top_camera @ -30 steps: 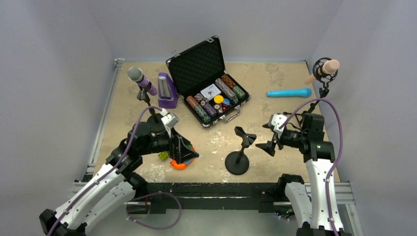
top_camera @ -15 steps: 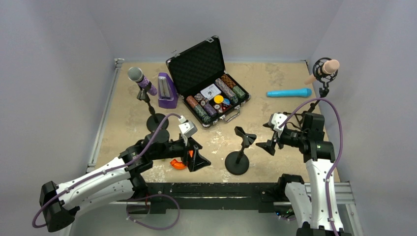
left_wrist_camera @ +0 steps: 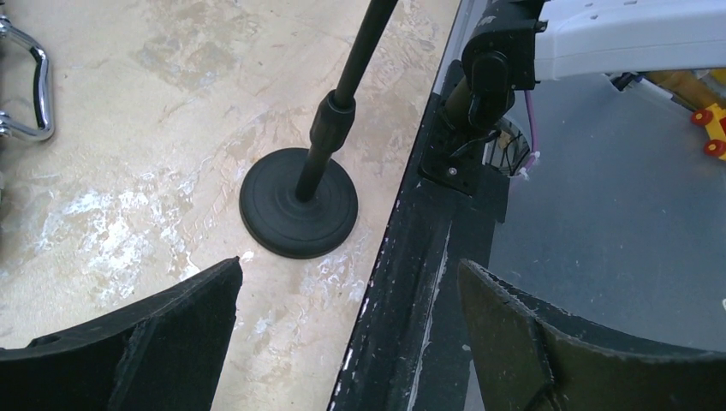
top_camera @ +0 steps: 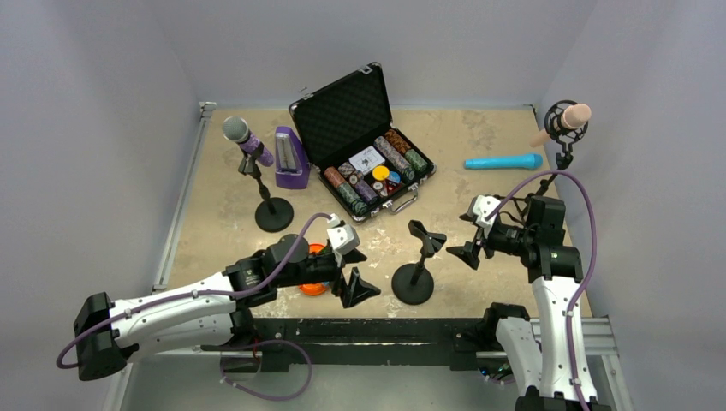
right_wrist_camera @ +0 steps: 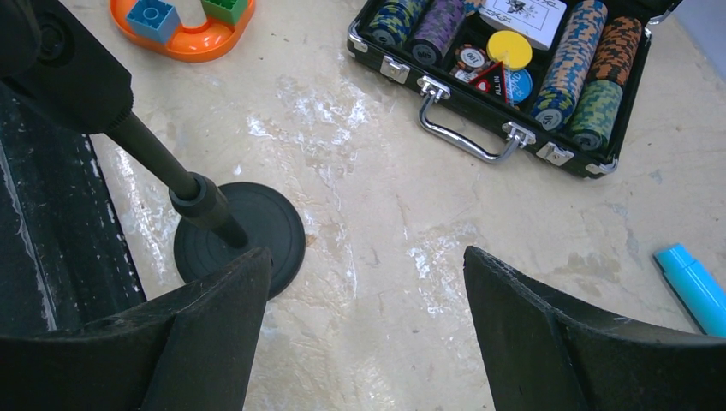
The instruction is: Attach the microphones to the stand
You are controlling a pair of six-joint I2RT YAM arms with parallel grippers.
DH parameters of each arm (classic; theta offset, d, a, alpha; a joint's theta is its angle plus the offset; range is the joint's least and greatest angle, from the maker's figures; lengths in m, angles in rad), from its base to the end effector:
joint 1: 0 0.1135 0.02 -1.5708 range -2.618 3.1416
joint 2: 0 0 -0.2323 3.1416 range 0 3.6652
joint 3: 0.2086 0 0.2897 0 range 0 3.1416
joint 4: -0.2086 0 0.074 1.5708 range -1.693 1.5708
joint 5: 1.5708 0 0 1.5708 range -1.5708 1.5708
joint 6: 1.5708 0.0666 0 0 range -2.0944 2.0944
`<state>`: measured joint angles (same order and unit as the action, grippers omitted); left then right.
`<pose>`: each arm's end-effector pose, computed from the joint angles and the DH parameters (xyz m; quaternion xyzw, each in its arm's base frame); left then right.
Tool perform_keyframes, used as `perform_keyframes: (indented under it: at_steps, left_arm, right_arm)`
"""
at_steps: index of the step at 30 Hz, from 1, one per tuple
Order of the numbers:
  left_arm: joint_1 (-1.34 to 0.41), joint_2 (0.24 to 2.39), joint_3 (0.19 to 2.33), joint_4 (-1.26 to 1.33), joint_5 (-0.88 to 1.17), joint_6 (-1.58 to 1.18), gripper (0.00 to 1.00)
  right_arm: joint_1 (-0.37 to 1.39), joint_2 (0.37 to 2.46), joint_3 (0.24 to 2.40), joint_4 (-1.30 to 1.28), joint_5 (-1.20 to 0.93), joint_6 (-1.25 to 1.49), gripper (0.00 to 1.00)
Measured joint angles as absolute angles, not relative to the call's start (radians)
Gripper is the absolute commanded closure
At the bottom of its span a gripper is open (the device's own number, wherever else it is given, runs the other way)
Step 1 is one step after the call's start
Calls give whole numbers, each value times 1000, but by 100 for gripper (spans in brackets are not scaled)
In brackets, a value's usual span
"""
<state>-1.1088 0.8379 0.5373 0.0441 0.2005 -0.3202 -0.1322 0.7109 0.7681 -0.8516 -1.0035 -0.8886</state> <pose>0.1164 -0.2635 0.2242 0.3591 0.7038 -0.4581 0.4072 0.2061 0.0293 0.2629 -0.4688 0.6869 0.2263 0.5071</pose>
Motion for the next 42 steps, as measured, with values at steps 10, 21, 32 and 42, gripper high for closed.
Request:
perform_keyframes:
  at_steps: [10, 21, 32, 42]
  left_arm:
    - [-1158, 885, 517, 150, 156, -252, 1]
    - [-1194, 924, 493, 234, 147, -200, 1]
    - [-1212, 974, 476, 327, 144, -160, 1]
    - [-1214, 1006, 476, 360, 144, -145, 1]
  right_arm:
    - [-132, 711, 768, -844, -1003, -875, 15]
    - [-138, 711, 768, -843, -992, -871, 15]
    - [-139, 713, 768, -842, -986, -871, 15]
    - [-139, 713, 764, -836, -986, -871, 15]
